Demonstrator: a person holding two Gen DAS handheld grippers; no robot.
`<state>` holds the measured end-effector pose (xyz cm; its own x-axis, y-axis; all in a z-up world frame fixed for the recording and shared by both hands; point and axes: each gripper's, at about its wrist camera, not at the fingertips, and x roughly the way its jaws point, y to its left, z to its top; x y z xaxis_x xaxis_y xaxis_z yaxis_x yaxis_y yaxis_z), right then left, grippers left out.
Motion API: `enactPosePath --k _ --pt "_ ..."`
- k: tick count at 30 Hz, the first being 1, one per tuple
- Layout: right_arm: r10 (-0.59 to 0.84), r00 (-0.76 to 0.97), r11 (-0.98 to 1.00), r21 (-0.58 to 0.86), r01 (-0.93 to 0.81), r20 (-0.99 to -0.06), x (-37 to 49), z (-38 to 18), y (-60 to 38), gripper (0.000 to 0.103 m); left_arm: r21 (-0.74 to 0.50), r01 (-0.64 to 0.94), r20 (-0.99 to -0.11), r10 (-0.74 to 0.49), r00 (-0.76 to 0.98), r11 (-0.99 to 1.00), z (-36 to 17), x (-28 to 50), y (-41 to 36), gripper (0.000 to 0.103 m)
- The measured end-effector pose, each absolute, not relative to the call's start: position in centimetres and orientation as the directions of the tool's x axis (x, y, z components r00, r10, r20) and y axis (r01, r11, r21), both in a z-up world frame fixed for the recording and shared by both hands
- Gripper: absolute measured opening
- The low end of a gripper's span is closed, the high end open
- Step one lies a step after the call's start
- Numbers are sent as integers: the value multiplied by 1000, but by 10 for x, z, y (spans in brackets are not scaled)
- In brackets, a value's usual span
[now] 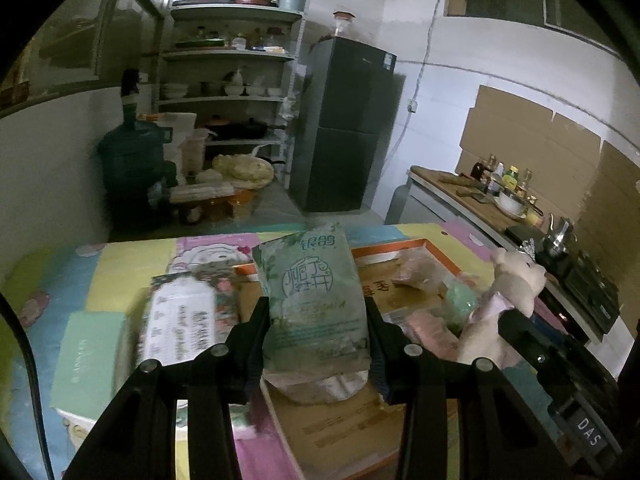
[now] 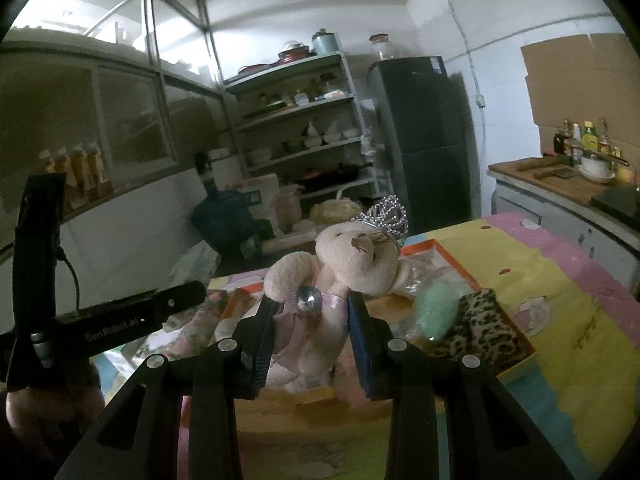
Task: Organize soft objects
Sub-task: 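Carry the green-printed bag and teddy bear over the cardboard tray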
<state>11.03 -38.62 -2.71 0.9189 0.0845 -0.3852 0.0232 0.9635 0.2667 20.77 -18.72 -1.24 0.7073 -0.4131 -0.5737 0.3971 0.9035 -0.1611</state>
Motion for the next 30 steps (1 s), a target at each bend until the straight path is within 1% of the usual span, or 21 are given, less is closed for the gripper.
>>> enactPosePath --k 16,24,30 --pt "44 912 964 257 68 -407 130 -33 -427 35 -146 460 -606 -447 658 876 -25 235 -242 44" --pt "58 901 974 224 44 -430 145 -31 -438 35 -127 496 -621 -459 635 859 -28 244 -269 44" --pt "73 884 983 181 13 -461 158 -31 -443 35 -147 517 -643 -479 598 843 -32 257 -281 44"
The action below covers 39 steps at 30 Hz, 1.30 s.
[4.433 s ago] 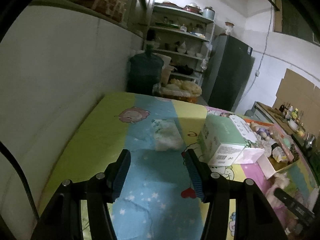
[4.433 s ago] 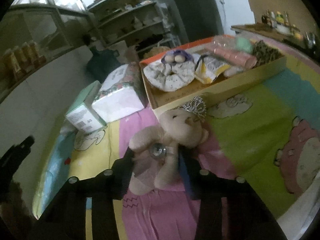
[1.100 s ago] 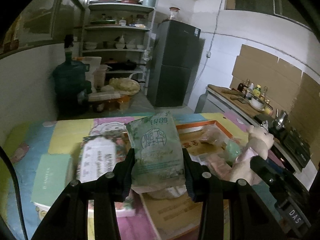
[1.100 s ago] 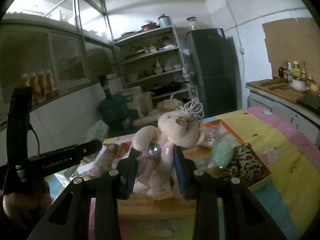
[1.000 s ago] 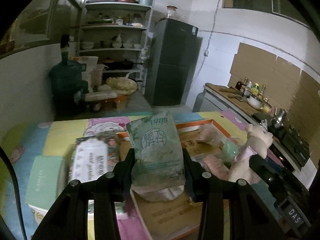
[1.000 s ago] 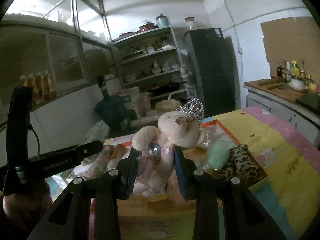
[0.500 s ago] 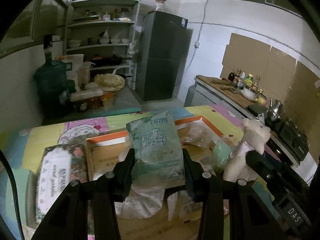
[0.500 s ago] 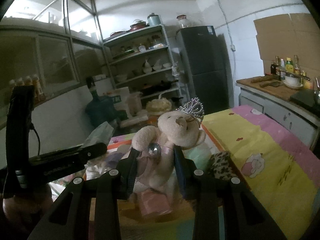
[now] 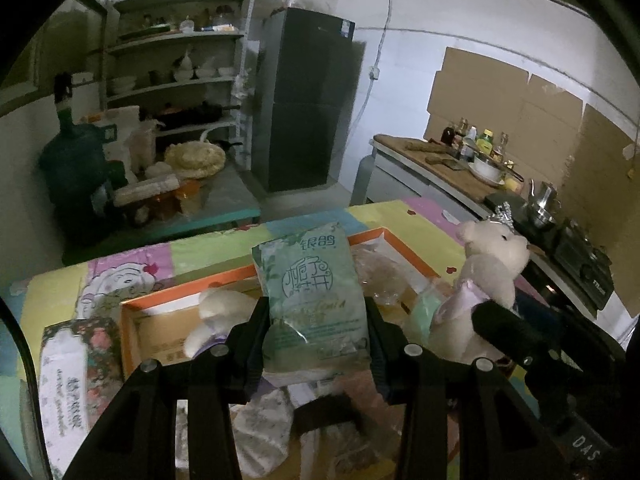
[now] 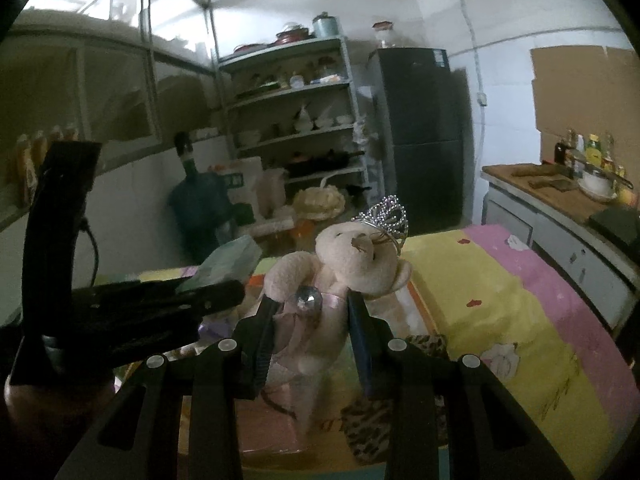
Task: Organize soft objects
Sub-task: 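Carry the green-printed bag and teddy bear over the cardboard tray, then open both tools to drop the bag and teddy bear into the tray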
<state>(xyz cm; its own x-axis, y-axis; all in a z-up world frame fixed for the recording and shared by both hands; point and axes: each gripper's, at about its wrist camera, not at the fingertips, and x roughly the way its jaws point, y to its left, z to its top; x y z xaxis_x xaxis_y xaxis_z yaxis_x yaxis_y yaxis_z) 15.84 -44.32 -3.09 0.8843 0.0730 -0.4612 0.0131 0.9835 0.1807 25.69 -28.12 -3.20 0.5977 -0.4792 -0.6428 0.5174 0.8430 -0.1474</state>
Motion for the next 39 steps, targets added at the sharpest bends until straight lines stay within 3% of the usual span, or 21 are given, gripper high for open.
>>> enactPosePath --k 27,39 --pt "174 775 981 173 -85 -607 206 -62 -454 35 -162 534 -725 -467 507 830 -64 288 -305 44" --pt "194 765 977 187 -98 -614 210 -67 -453 41 -205 502 -737 -470 486 840 -68 293 -303 49"
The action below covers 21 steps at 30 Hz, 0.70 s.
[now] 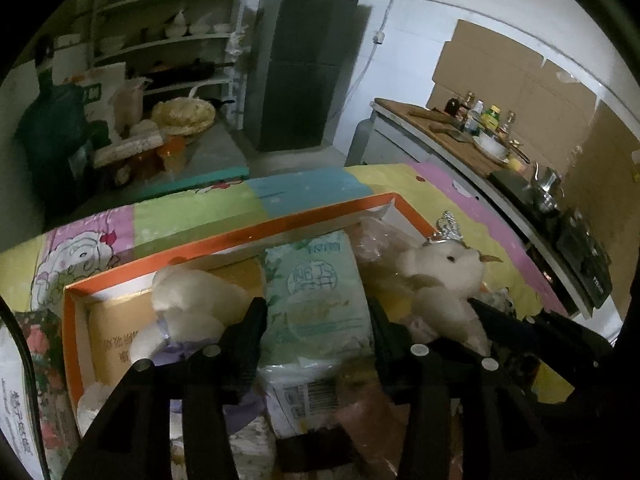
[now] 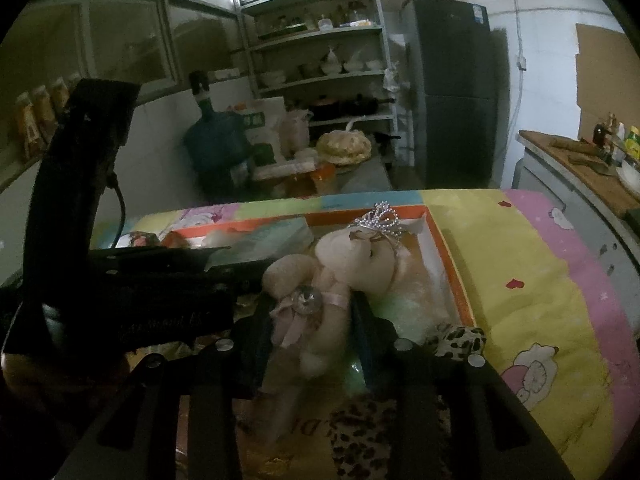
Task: Organize soft objects
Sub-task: 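Open both tools to drop the bag and teddy bear into the tray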
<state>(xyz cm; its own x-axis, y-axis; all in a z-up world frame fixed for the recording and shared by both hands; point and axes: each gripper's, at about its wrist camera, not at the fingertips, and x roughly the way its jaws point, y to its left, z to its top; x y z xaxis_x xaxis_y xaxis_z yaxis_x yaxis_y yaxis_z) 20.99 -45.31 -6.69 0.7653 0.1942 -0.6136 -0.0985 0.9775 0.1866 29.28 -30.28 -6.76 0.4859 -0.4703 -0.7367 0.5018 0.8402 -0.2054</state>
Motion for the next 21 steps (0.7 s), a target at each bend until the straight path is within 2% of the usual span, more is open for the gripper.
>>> enactPosePath --k 7,12,21 --pt "195 770 977 189 -98 -607 209 -66 -454 44 -213 501 -733 -476 486 839 -64 287 -302 51" --pt "191 784 978 185 -98 -591 206 -62 -453 54 -228 504 -716 -494 493 833 -57 282 -298 51" --pt "187 802 977 189 -94 -567 199 -55 -453 58 -220 506 -689 -500 525 834 -42 271 -294 51"
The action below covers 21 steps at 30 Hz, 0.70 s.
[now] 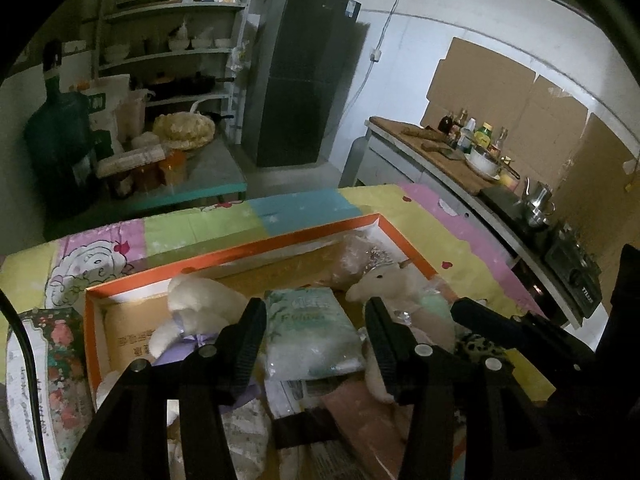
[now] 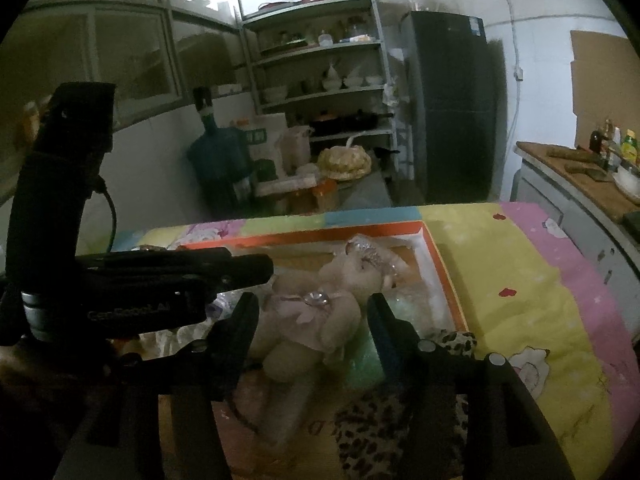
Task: Organize soft objects
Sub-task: 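Open both tools to drop the bag and teddy bear into the tray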
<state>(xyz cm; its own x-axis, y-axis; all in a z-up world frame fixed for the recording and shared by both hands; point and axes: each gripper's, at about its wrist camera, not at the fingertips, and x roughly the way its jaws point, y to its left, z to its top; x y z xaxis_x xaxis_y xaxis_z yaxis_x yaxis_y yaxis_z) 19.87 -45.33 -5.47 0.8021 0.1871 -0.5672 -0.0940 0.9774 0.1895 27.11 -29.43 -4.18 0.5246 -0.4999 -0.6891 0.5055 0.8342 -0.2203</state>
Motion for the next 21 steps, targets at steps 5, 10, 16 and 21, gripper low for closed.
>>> enactPosePath --k 5,10,16,21 --pt "182 811 978 189 -90 -556 191 -50 -453 58 -207 503 -684 -492 539 839 -36 264 -294 51" --pt "177 820 979 186 -87 -545 183 -45 -451 58 -193 494 -676 -480 559 848 -31 255 -290 51" --pt "171 826 979 189 -80 -537 174 -40 -446 58 -179 479 -666 -464 584 859 -24 245 -282 51" --pt "170 831 978 191 -79 -530 166 -37 -441 58 -153 461 -657 -439 613 874 -18 236 -274 51"
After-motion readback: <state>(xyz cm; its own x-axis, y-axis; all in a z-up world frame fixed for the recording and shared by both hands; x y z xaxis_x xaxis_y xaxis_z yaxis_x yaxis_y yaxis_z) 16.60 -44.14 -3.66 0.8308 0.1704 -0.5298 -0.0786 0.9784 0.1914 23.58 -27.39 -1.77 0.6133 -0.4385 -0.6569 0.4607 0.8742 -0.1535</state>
